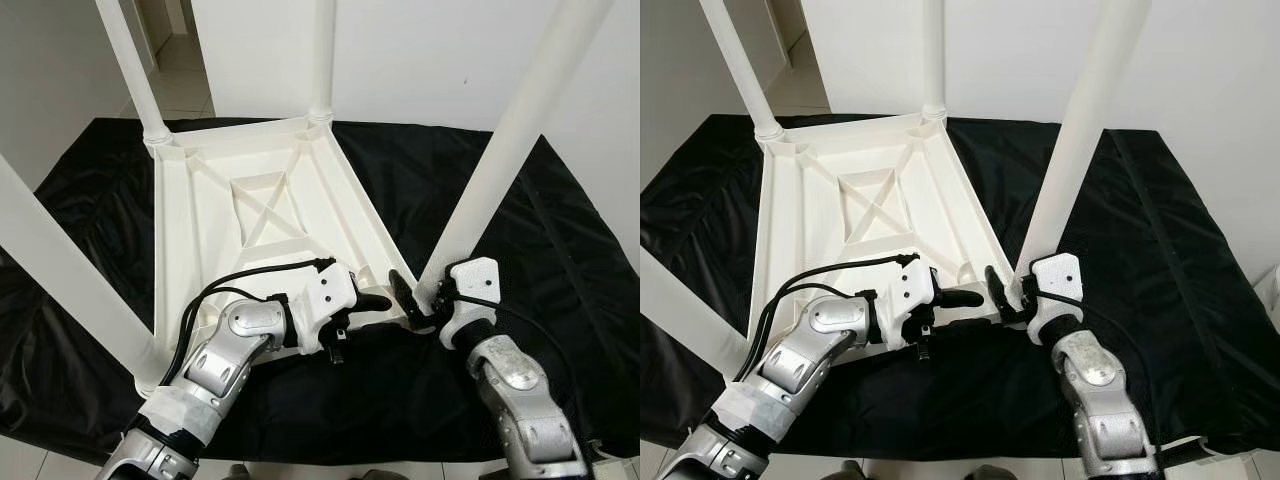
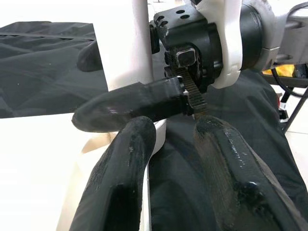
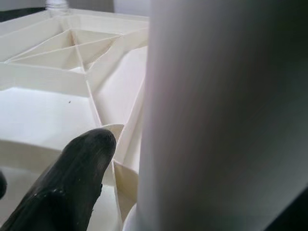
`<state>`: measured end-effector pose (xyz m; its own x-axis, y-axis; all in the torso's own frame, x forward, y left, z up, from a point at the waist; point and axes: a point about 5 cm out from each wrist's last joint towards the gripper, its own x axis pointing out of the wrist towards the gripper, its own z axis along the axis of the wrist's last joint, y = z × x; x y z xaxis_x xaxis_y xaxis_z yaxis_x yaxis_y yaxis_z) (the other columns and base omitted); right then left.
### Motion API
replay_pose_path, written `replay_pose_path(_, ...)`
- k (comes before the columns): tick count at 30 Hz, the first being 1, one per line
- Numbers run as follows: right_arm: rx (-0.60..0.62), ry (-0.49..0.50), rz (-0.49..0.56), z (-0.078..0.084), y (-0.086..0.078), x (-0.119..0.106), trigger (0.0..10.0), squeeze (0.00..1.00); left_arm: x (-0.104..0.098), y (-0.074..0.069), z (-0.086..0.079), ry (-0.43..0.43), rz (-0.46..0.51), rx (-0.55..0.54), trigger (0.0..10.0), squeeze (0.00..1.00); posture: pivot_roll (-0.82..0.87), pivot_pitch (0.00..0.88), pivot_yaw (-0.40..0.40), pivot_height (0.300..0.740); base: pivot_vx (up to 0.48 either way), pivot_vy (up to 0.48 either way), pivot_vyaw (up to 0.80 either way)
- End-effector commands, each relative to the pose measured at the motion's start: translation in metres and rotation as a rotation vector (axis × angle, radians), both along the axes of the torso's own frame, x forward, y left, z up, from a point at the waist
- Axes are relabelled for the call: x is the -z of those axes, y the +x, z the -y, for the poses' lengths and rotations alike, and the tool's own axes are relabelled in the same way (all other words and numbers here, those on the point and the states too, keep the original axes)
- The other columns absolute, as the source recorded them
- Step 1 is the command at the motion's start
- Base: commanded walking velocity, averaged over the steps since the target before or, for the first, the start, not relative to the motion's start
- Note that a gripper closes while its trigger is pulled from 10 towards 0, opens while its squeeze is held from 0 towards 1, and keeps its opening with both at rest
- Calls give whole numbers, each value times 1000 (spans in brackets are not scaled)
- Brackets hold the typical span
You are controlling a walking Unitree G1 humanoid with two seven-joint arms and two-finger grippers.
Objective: Building children table
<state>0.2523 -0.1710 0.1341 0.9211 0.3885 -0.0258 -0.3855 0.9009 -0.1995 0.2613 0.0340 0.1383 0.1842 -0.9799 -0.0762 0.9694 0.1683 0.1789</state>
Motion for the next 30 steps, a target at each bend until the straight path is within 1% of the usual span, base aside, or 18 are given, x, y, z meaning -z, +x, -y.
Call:
replay_pose_path(1,-24,-2,-17,2,3,3,10000,0,-1,1,-1,10,14,9,10000,0,-71,0,20,740,0,0,0)
replay_pose_path(2,-31,-10,-21,3,5,3,10000,0,-1,1,-1,11,15,9,10000,0,-71,0,20,740,0,0,0)
replay_pose_path(3,-51,-13,-24,3,7,3,4941,0,-1,1,-1,12,16,8,10000,0,-65,0,16,740,0,0,0)
replay_pose_path(4,-51,-13,-24,3,7,3,4941,0,-1,1,-1,12,16,8,10000,0,-65,0,16,740,0,0,0)
replay_pose_path(5,-75,-17,-28,4,10,4,0,0,0,2,-1,14,17,4,10000,0,-61,0,15,740,0,0,0)
replay_pose_path(14,-99,-23,-37,5,13,5,0,0,-1,2,-2,12,21,-8,10000,0,-51,0,5,740,0,0,0)
replay_pose_path(18,-120,-11,-40,6,13,6,0,0,-1,2,-2,9,22,-12,10000,0,-55,0,5,740,0,0,0)
replay_pose_path(21,-114,-6,-38,5,12,6,0,0,-1,1,-1,8,21,-11,10000,0,-58,0,6,740,0,0,0)
replay_pose_path(22,-77,15,-38,4,12,6,10000,0,0,1,-1,6,20,-9,10000,0,-61,0,5,740,0,0,0)
replay_pose_path(23,-77,15,-38,4,12,6,10000,0,0,1,-1,6,20,-9,10000,0,-61,0,5,740,0,0,0)
replay_pose_path(25,-5,16,-30,2,13,5,10000,0,0,1,-1,7,18,-8,10000,0,-62,0,5,740,0,0,0)
replay_pose_path(26,-5,16,-30,2,13,5,10000,0,0,1,-1,7,18,-8,10000,0,-62,0,5,740,0,0,0)
replay_pose_path(28,79,18,-14,1,15,4,10000,0,0,0,-1,7,16,-7,10000,0,-64,0,8,740,0,0,0)
replay_pose_path(30,127,37,-17,-2,15,4,10000,0,0,0,-1,7,15,-5,10000,0,-66,0,11,740,0,0,0)
